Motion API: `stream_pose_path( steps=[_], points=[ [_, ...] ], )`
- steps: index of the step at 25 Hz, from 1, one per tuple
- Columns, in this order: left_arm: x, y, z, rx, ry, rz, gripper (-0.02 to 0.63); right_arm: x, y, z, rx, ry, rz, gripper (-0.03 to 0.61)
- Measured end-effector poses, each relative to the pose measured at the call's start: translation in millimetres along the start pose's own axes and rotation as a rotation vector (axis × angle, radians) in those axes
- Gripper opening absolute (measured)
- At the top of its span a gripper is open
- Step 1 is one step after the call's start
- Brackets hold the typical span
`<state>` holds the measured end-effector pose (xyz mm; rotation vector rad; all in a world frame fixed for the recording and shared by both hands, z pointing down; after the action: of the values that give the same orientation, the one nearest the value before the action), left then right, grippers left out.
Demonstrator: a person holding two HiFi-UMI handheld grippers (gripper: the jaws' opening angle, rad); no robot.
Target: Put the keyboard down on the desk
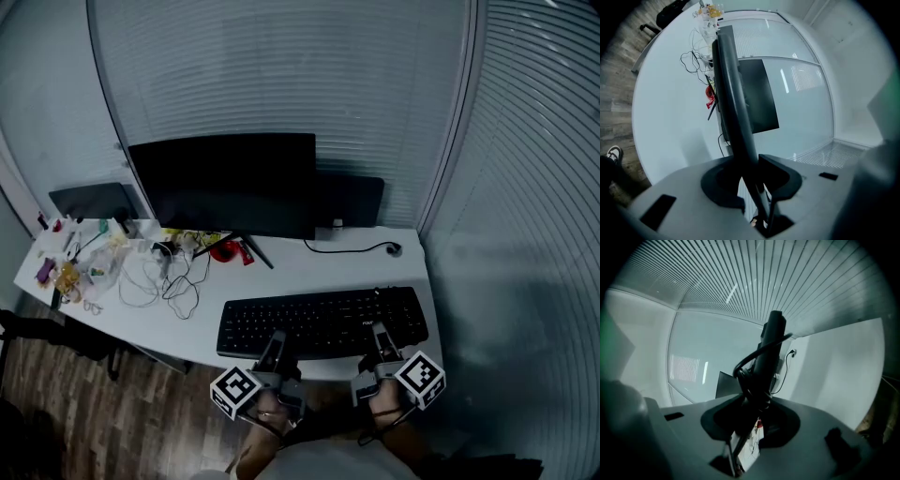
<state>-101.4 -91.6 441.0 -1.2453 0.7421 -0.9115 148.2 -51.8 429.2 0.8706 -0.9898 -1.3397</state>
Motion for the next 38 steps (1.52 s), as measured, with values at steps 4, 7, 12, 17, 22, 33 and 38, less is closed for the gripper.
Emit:
stream_pose_path(
  steps=[4,7,12,17,22,33,38],
  points=[
    [24.9,-0.7,-14.8,-0.007,-0.011,-0.006,0.114,28.0,-4.8,-0.8,-0.004,0.006,0.005,0.108],
    [41.6,-3.7,-30.1,-0.013,-0.018,-0.007,0.114,49.5,-9.8,3.4,-0.009,0.009,0.000,0.109],
    [70.8,-6.9,-55.1,-0.019,-0.016,0.001,0.114,84.4,-18.1,9.4,-0.016,0.011,-0.008,0.109],
    [97.5,-6.5,-71.2,-0.022,-0.028,0.011,0.114,111.0,-24.5,8.9,-0.024,0.022,-0.001,0.109],
    [108.9,-22.9,-82.5,-0.049,-0.029,-0.001,0.114,127.8,-19.1,18.5,-0.038,0.012,0.018,0.109],
    [117.1,-46.5,-64.2,-0.059,-0.041,-0.083,0.112,130.6,13.6,14.0,-0.013,-0.023,0.094,0.109],
    [121.3,-48.6,-49.1,-0.044,-0.039,-0.110,0.112,131.3,31.3,4.9,0.023,-0.040,0.107,0.107]
  ],
)
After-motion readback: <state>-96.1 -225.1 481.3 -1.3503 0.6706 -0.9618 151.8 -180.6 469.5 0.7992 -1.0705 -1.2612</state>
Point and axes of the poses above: the fingertips, and each gripper's own axes: x forward along the fingers, y to its right, z out of its underside, the point moved 4 cm from there along -x, backward along the fingers, and after that the axes turned 5 degrees about y, right-handed, at the moved point
